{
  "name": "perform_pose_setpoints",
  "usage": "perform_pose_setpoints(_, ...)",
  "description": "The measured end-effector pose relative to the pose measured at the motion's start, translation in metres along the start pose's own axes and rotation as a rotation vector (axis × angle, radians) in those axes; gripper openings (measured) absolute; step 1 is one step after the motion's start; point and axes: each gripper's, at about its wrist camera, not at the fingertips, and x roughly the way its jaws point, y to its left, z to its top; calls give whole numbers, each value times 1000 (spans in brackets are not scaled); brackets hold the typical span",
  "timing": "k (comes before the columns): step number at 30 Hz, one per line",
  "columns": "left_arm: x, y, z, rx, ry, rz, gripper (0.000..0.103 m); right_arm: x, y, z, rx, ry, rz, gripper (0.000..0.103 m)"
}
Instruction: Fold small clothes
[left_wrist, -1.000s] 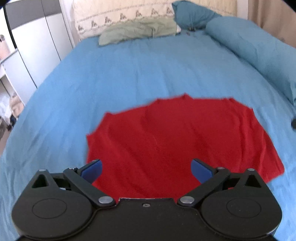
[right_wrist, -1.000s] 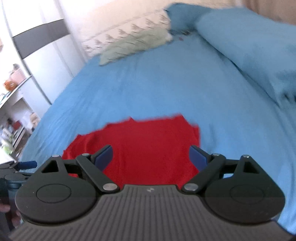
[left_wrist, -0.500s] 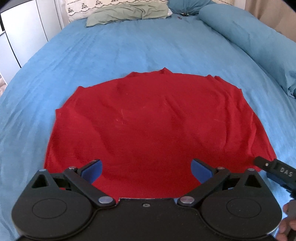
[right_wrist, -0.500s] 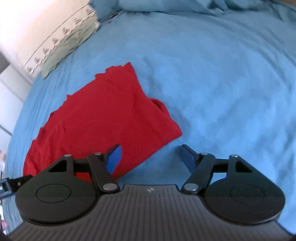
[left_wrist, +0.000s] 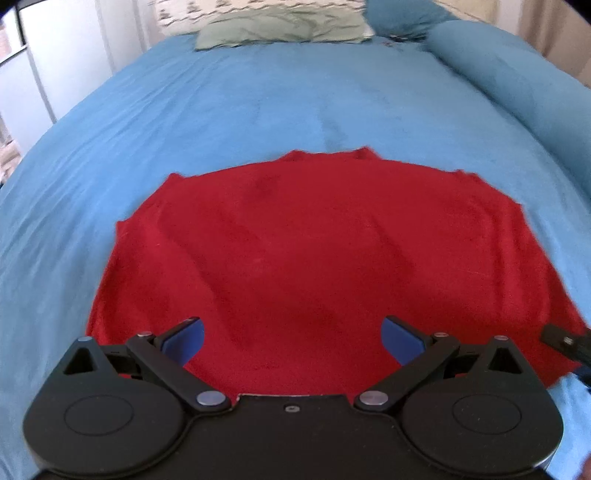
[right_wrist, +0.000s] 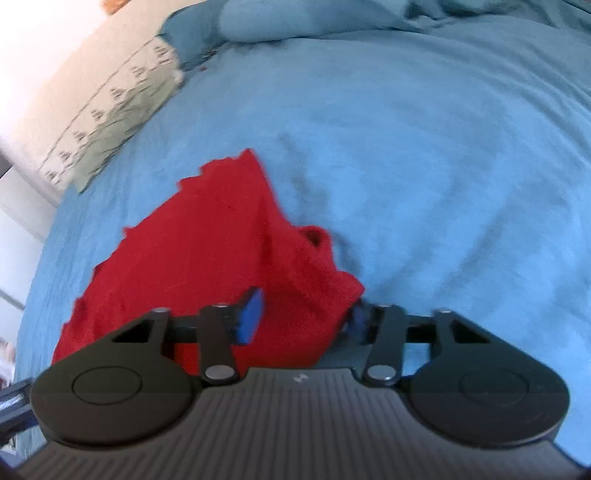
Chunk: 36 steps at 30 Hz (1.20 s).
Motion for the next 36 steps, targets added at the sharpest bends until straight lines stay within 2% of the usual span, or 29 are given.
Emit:
perform_pose_setpoints(3, 12, 17, 2, -48, 4, 21, 103, 2, 6, 1, -43, 7, -3, 47)
perform_pose_setpoints(5, 22, 26, 1, -69, 22, 27, 103, 6, 6, 3, -38, 13, -14, 33)
perform_pose_setpoints(7, 36, 35, 0, -93, 62, 16, 103, 5, 11, 5, -47, 11, -8, 26)
perform_pose_setpoints(9, 46, 45, -1, -130, 95, -24, 103, -2, 24, 9, -80, -8, -3, 25)
perform_pose_setpoints(12, 42, 56, 6, -121, 96, -44, 103, -19, 64, 16, -196, -63, 35, 24)
perform_pose_setpoints(16, 20, 89, 11, -112, 53, -6, 103, -42, 150, 16, -391, -134, 217, 23)
perform_pose_setpoints(18, 9, 116, 10, -113, 43, 36, 103, -47, 192, 11, -453, -134, 325, 23)
perform_pose_setpoints(22, -6, 173, -13, -140, 59, 122, 103, -50, 267, -27, -635, -31, 588, 22)
perform_pose_setpoints(24, -8, 201, -32, -166, 90, 153, 103, -41, 287, -56, -717, 72, 657, 22)
perform_pose_setpoints(26, -8, 221, -48, -203, 116, 164, 103, -20, 298, -94, -802, 171, 644, 22)
perform_pose_setpoints(30, -13, 245, -73, -262, 139, 165, 103, 10, 300, -150, -933, 266, 569, 22)
perform_pose_setpoints(33, -15, 246, -76, -263, 129, 161, 103, 11, 300, -161, -981, 249, 551, 22)
perform_pose_setpoints(36, -25, 250, -75, -271, 110, 151, 103, 6, 303, -162, -1044, 236, 555, 27)
